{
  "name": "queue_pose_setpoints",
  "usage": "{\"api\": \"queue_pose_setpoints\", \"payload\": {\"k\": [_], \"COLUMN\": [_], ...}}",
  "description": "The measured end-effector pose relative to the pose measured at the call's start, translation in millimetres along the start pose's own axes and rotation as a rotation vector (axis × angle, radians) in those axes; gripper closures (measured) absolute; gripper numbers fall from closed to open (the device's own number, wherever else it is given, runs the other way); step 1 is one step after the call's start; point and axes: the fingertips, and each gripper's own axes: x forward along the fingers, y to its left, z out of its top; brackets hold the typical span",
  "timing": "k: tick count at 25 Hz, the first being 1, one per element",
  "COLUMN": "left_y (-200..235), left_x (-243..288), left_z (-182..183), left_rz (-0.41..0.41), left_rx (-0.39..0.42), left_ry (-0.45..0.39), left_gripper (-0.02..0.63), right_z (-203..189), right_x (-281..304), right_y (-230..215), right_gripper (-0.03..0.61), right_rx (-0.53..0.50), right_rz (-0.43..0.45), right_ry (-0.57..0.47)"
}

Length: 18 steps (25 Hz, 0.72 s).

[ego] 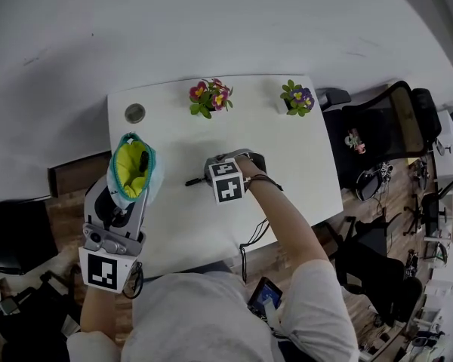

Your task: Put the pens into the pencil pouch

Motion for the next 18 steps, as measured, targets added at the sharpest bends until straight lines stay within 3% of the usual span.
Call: {"api": "queue_pose_setpoints", "payload": {"k": [5,13,18], "left_y": [-1.2,-12.9,-27.7], "left_x": [0.8,2.2,2.9], "left_z": [1.9,10.7,17.1], "left_rz": [-0.031,-0.114,-0.189], "left_rx": [0.001,-0.015,-0.023], "left_ry": [-0.01,-0.041,-0.058], "left_gripper": [0.454,0.454,0.454], "right_z": [15.2,15.2,13.8], "right_x": [-14.2,-79.0,-138.4], "right_y": [-3.4,-8.5,1.4], "right_gripper": [0.523,0.522,0.522], "right_rx": [0.249,0.759,0.943], "right_rz": [-0.105,-0.391,-0.566], "right_ry": [-0.222,-0.653,-0.902]}}
